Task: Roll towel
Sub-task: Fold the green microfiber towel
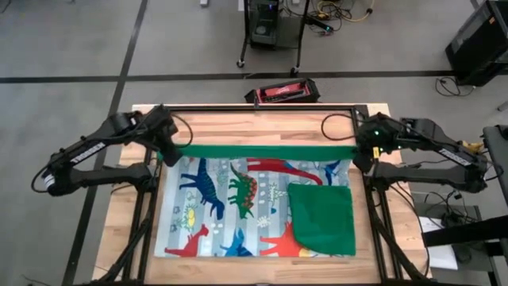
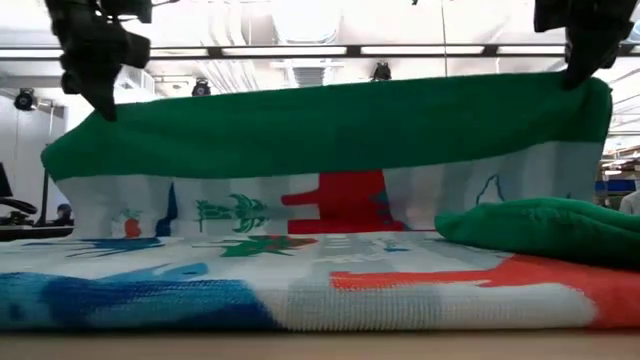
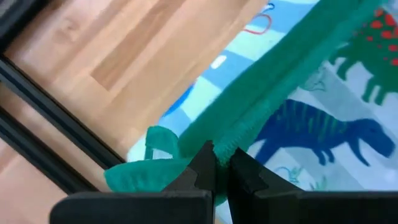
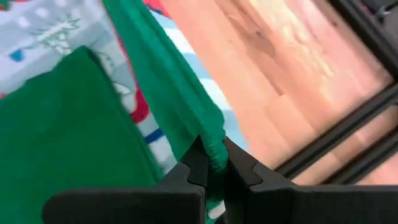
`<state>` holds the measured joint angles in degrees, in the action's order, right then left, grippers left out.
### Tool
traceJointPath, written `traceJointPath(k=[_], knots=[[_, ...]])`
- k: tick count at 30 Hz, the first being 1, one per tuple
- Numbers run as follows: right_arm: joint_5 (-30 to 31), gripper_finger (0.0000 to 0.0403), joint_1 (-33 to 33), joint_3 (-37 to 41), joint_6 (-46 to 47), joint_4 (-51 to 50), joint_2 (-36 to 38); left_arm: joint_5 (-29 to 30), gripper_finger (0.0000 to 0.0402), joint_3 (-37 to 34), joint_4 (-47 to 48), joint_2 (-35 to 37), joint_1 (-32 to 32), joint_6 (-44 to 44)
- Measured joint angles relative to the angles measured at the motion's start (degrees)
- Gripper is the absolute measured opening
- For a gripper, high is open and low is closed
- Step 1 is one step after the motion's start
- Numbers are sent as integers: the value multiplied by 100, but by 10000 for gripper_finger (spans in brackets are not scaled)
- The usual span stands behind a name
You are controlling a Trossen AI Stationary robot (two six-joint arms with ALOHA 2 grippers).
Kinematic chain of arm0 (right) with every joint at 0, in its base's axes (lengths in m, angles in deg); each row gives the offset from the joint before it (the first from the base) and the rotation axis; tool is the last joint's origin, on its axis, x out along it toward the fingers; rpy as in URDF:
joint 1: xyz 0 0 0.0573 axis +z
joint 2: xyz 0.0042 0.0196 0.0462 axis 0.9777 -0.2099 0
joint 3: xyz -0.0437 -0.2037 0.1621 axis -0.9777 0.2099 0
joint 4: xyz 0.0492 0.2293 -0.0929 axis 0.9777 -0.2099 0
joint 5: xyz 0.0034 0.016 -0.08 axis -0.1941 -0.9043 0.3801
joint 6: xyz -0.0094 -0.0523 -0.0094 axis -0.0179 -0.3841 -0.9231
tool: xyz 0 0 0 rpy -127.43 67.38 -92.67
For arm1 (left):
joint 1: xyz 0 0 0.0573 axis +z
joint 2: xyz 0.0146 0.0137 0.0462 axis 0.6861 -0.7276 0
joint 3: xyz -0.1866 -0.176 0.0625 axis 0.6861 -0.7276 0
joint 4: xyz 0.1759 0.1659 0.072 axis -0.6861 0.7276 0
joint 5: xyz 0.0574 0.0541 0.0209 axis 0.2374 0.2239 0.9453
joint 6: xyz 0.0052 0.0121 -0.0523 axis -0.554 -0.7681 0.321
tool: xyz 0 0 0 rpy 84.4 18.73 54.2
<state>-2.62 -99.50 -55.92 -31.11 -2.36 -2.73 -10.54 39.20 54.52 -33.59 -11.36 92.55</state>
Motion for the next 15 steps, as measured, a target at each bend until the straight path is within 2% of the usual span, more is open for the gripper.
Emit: traceJointPath(k=[5,8,10,15], knots=[[-152,3,533,11,425,-16,-65,-182,0,-283,11,335,-340,241],[-369,3,954,11,612,-44,-67,-583,0,-323,-6,517,-501,346],[-332,3,1255,11,784,-39,-66,-814,0,-323,-84,624,-607,410],[-84,3,1879,47,1250,51,-142,-969,0,-336,-88,800,-844,635]])
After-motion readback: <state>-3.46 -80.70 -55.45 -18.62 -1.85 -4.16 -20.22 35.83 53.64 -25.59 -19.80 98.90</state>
